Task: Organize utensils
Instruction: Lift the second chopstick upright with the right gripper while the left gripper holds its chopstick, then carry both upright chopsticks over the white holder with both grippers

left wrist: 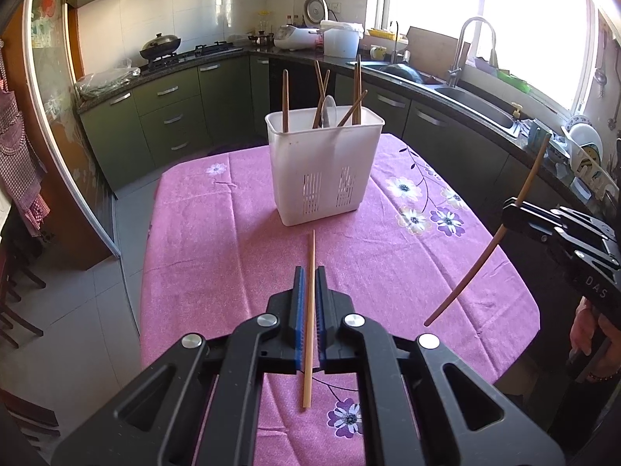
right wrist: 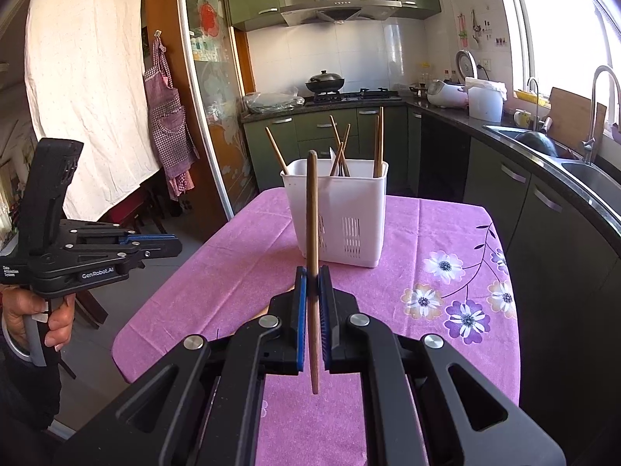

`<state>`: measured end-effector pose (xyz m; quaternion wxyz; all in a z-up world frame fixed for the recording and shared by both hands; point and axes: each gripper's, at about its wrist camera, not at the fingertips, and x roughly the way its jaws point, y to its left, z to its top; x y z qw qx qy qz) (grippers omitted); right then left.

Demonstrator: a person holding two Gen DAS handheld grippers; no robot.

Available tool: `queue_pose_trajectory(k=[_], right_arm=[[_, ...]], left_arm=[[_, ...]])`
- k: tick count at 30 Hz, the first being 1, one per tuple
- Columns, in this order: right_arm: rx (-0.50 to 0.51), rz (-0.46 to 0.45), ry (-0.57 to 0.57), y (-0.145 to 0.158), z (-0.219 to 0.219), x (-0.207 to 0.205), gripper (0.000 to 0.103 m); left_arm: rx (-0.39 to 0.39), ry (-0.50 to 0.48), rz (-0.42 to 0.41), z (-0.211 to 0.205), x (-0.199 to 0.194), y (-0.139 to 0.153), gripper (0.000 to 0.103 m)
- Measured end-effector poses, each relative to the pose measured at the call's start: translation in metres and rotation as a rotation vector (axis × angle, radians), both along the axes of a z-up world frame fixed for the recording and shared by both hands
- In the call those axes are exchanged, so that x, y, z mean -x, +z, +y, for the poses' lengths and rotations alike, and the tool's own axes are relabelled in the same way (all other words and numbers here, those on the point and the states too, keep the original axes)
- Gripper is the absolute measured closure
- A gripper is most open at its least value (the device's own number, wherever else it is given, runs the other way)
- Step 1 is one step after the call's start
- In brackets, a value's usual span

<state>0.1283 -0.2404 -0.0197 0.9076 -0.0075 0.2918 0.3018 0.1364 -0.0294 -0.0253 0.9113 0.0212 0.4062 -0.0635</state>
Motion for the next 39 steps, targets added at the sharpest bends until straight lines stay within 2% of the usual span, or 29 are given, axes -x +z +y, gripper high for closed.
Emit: queue_pose_trajectory(k=[1,2,3,4,5,8,10,12,18,22,24,30,33,39], right_arm=[[-0.001,0.001,0.000,0.000,-0.001,0.000,0.096],[-0.001,0.003,-0.001,0.000,-0.001,-0.001,0.096],[-0.001,0.004,-0.001,0.000,-0.002,-0.001,0.096],[-0.003,0.006,-0.001,0.000,-0.003,-0.001,0.096],[-0.004,0.006,-0.002,0.000,-0.004,-0.001,0.096],[-0.003,0.006,-0.010,0.001,-0.009,0.000,0.096],[-0.002,0.006,-0.016,0.002,-0.013,-0.001,0.096],[-0.004,0.005,-0.022,0.003,-0.016,-0.001,0.096],[-0.008,0.008,-0.028,0.003,-0.020,-0.001,0.096],[-0.011,0.013,-0.023,0.003,-0.020,-0.001,0.096],[-0.013,0.013,-0.022,0.004,-0.020,0.000,0.096],[-0.020,0.009,-0.026,0.006,-0.022,0.002,0.096],[-0.024,0.003,-0.031,0.008,-0.025,0.003,0.096],[-0.033,-0.008,-0.035,0.012,-0.028,0.008,0.096]], left_arm=[[-0.009,-0.018,0.022,-0.004,-0.007,-0.005,0.098],[-0.006,-0.040,0.055,-0.008,-0.017,-0.012,0.091],[0.005,-0.054,0.098,-0.010,-0.029,-0.021,0.073],[0.009,-0.057,0.136,-0.012,-0.042,-0.031,0.065],[-0.006,-0.055,0.166,-0.014,-0.055,-0.041,0.063],[-0.083,-0.036,0.246,-0.017,-0.092,-0.072,0.064],[-0.102,-0.041,0.302,-0.018,-0.111,-0.091,0.067],[-0.104,-0.041,0.360,-0.017,-0.123,-0.107,0.080],[-0.132,-0.067,0.446,-0.030,-0.136,-0.132,0.080],[-0.150,-0.070,0.473,-0.035,-0.139,-0.140,0.082],[-0.143,-0.071,0.479,-0.035,-0.140,-0.141,0.096],[-0.110,-0.061,0.472,-0.028,-0.136,-0.136,0.097],[-0.073,-0.059,0.418,-0.019,-0.124,-0.114,0.097],[-0.028,-0.082,0.249,-0.008,-0.077,-0.052,0.097]])
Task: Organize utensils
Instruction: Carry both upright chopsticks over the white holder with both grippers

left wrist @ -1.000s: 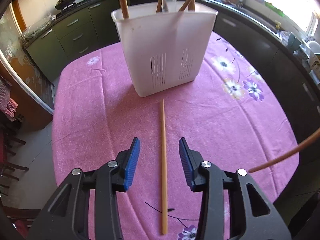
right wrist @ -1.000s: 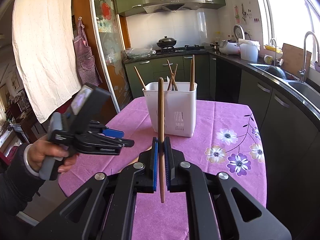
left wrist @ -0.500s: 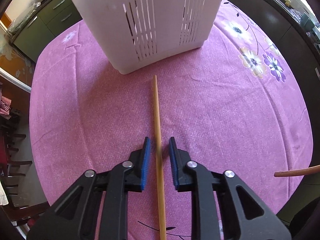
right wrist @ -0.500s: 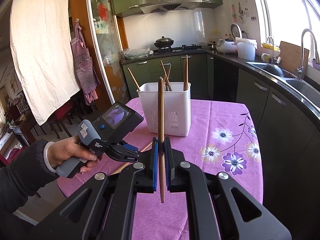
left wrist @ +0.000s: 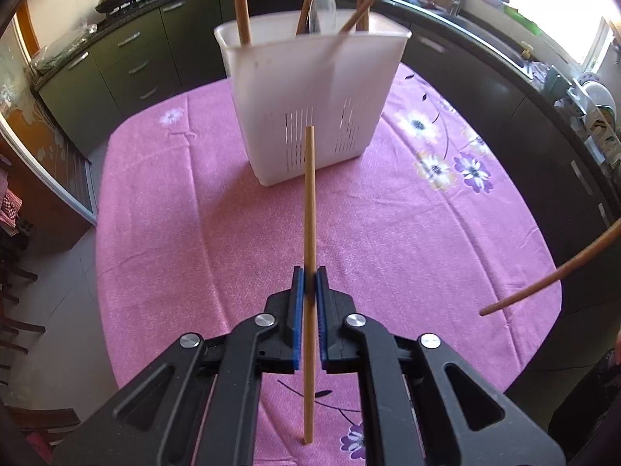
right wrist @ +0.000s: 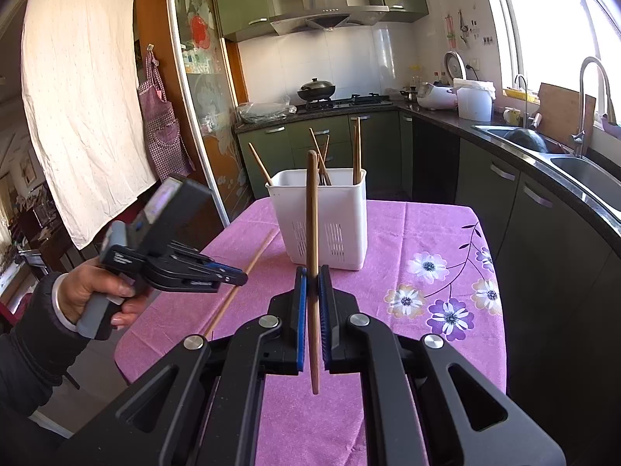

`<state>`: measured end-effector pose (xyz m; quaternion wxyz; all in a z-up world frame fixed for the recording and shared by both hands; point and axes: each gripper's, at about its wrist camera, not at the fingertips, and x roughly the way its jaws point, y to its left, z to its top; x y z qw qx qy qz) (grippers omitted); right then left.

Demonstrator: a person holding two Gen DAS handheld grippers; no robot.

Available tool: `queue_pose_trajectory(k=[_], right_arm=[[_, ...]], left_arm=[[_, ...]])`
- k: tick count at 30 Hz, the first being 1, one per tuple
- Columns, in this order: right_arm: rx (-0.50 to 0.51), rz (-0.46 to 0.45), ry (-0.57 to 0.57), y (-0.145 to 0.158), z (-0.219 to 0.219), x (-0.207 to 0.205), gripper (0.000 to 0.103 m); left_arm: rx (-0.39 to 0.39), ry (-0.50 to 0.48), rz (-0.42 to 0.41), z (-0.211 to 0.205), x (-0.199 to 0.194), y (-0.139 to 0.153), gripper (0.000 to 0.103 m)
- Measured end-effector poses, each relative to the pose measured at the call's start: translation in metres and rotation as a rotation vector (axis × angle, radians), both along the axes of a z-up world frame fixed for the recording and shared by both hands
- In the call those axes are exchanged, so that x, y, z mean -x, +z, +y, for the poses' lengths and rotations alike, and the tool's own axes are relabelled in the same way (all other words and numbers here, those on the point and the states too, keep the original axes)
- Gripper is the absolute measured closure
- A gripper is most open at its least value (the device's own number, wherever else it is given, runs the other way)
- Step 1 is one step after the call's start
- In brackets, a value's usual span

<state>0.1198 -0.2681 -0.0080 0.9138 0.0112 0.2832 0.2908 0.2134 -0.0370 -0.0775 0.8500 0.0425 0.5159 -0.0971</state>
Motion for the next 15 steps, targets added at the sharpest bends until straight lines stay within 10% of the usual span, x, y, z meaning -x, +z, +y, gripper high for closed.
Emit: queue_pose_trajectory(k=[15], right_arm=[[0.013,-0.007,0.017,0.004,0.009,0.009,0.096]], left_arm=[[0.033,-0.023,-0.224,0.014,0.089,0.052,0.097]])
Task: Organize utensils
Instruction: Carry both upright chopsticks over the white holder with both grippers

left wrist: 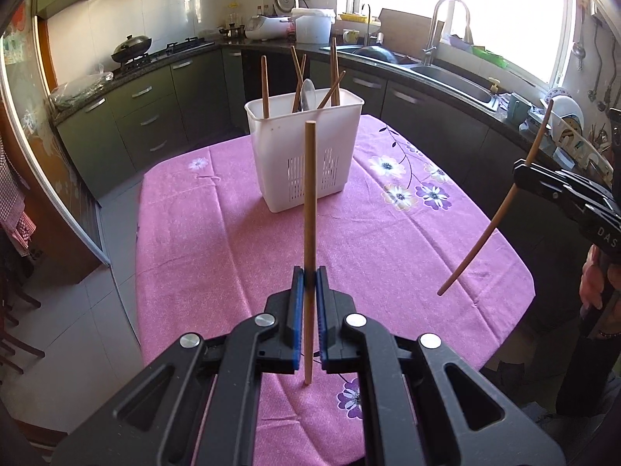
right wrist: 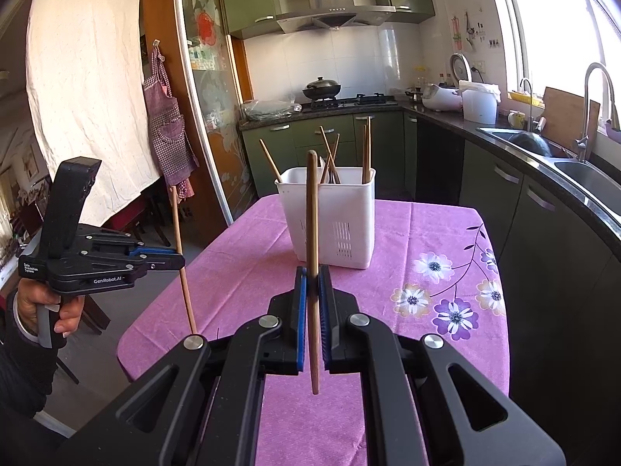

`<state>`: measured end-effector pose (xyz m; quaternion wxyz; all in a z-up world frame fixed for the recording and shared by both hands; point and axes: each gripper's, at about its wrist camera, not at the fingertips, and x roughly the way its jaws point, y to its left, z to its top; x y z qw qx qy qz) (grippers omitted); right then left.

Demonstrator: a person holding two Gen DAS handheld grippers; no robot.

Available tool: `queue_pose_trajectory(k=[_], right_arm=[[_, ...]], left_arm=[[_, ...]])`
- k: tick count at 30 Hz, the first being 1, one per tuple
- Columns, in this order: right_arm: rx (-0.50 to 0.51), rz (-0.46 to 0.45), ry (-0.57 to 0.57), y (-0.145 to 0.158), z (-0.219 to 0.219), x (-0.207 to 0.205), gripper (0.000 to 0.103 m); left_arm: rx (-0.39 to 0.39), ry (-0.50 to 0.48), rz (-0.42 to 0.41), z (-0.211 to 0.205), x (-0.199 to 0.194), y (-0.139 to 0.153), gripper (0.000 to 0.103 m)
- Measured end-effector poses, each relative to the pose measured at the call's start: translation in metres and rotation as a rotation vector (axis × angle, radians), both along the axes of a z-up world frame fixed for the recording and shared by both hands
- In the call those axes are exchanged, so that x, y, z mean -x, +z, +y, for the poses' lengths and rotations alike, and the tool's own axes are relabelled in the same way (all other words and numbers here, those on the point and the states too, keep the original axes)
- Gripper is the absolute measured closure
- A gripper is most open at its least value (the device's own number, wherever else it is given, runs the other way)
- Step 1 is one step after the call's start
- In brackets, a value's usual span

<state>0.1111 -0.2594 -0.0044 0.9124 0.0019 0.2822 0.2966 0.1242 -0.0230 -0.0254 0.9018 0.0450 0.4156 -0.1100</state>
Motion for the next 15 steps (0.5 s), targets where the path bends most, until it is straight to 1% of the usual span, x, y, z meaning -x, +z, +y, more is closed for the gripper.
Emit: queue_pose_trajectory(k=[4,9,12,15], right_arm=[[0.003,0.000,0.002,0.000,0.002,-0.001,0.096],[0.002,0.006,0.006,0.001,0.003,-0.006,0.096],[0.003,-0.004,0.007,0.010,0.003,-0.013,0.096],[-0.003,-0.029,0.012,0.028,0.003,-0.021,0.096]], left_arm=[[0.004,-0.005,-0.014,0.001,0.002,0.004,0.097],[0.017,-0.008,-0.030,0.000,-0.005,0.012,0.097],[0.031,-0.020,-0.036,-0.005,-0.014,0.025,0.097],[0.055,-0.034,-0.055,-0.009,-0.024,0.046,0.097]])
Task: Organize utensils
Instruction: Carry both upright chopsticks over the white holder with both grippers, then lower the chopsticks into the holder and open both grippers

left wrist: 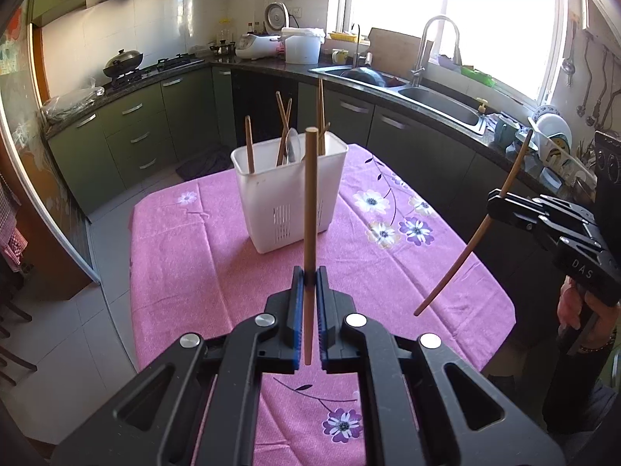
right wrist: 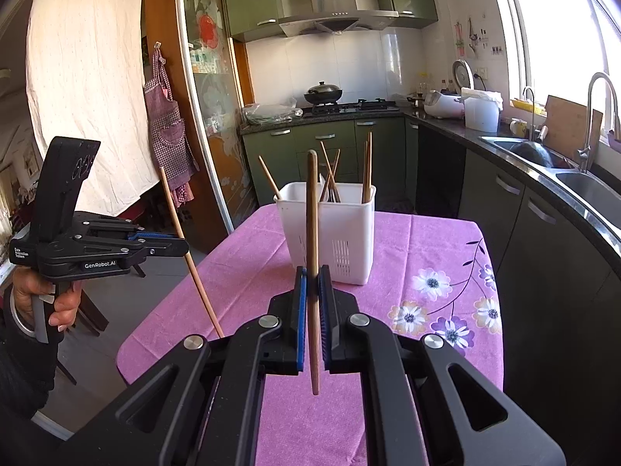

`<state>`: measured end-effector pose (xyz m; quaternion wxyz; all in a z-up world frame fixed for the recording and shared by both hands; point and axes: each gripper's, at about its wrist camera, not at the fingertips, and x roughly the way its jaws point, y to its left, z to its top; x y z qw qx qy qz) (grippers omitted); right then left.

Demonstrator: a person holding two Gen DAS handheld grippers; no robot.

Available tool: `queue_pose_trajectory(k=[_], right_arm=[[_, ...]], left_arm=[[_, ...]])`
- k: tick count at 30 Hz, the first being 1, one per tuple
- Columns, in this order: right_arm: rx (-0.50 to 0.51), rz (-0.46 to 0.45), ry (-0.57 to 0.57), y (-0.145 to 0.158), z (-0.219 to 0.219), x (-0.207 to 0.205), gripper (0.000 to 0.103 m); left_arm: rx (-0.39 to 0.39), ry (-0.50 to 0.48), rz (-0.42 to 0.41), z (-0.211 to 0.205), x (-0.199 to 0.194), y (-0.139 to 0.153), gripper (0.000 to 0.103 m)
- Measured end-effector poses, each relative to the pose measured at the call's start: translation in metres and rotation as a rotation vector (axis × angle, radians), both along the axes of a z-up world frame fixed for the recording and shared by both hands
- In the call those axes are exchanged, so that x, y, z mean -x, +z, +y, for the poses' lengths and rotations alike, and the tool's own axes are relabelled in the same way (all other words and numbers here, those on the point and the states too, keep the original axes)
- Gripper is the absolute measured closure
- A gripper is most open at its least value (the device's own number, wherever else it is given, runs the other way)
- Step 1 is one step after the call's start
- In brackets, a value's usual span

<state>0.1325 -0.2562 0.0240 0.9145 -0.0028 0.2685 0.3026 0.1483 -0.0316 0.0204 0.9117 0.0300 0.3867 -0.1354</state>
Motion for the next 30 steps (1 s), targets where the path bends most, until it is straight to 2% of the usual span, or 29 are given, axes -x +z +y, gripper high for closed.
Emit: queue_pose_trajectory(k=[5,10,15,17,20,28,30], right_arm=[[-0.008,-0.030,0.005,0.030,0.001,-0.021,0.096],[-0.002,-0.057,0.010,0.052,0.006,-0.037,0.096],[0.006,-0.061,0.014,0.057,0.007,-0.050,0.096],[0.005,-0.060,0.011,0.057,0.006,-0.055,0.096],[0.001,-0.062,0.006,0.059,0.002,-0.063,0.096],[-0.001,-0.053,0.009,0.060,0.004,-0.092,0.096],[-0.007,-0.056,0.010,0.060,0.005,-0.099,0.096]], left_arm=[[0.044,-0.013,-0.092,-0.006,-0.017,0.052,0.097],[0.082,0.019,-0.207,-0.006,-0.042,0.103,0.097],[0.082,0.079,-0.308,-0.006,-0.078,0.133,0.097],[0.073,0.099,-0.325,-0.009,-0.095,0.134,0.097],[0.029,0.129,-0.313,-0.014,-0.119,0.120,0.097],[-0.002,0.143,-0.157,-0.012,-0.164,0.058,0.097],[-0.006,0.141,-0.138,-0.011,-0.166,0.049,0.090]])
